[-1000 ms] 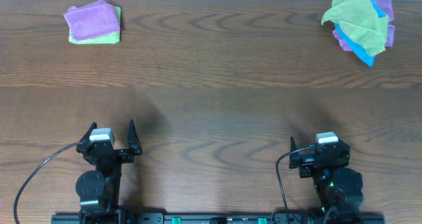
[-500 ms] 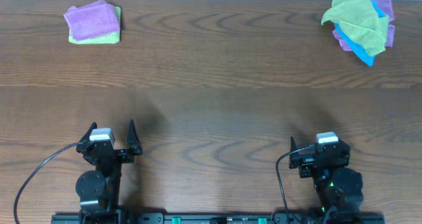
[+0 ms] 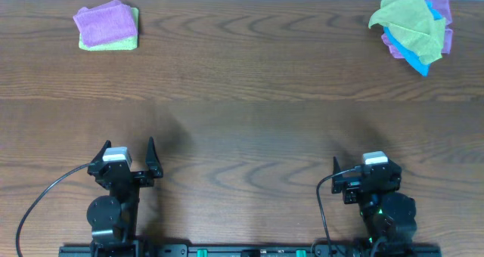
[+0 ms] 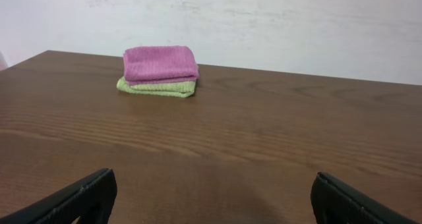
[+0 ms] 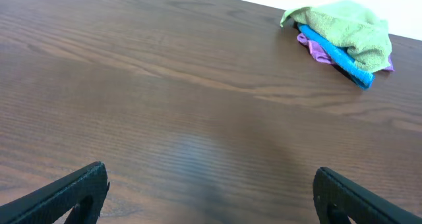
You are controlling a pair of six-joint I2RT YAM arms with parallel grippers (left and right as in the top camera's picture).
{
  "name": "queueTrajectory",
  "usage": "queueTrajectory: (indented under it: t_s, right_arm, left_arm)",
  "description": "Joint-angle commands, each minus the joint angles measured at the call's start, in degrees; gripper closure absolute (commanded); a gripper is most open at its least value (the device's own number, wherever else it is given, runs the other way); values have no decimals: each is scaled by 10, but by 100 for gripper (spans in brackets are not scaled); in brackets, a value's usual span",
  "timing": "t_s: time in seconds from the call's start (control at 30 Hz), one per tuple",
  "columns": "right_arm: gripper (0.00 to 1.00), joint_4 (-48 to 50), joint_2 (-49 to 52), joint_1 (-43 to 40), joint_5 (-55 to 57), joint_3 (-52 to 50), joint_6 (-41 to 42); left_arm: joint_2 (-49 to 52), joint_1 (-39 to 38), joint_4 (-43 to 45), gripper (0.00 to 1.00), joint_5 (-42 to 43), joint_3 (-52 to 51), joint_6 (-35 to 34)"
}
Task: Fold the cloth
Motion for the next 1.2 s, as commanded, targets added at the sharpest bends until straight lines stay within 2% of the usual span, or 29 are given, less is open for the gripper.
queueTrajectory:
  t_s: [0.0, 0.6, 0.77, 0.87, 0.97, 1.03, 1.17]
  right_arm:
    - [1, -1, -5, -3, 6, -7, -6]
    - [1, 3, -5, -3, 8, -7, -10]
    - [1, 106, -5, -3, 25, -7, -27]
    - [1, 151, -5, -3, 31, -7, -7]
    - [1, 187, -5, -3, 125, -7, 56]
    - [1, 205, 2, -4, 193, -7, 63]
    - [1, 289, 85, -22, 208, -7, 54]
  left_arm:
    - [-5, -2, -5, 4, -4, -21, 10]
    - [-5, -2, -5, 5, -4, -21, 10]
    - [-5, -2, -5, 5, -4, -21, 10]
    - [-5, -2, -5, 5, -4, -21, 10]
    - [-5, -2, -5, 5, -4, -21, 10]
    - [-5, -2, -5, 5, -4, -21, 10]
    - [-5, -2, -5, 5, -4, -21, 10]
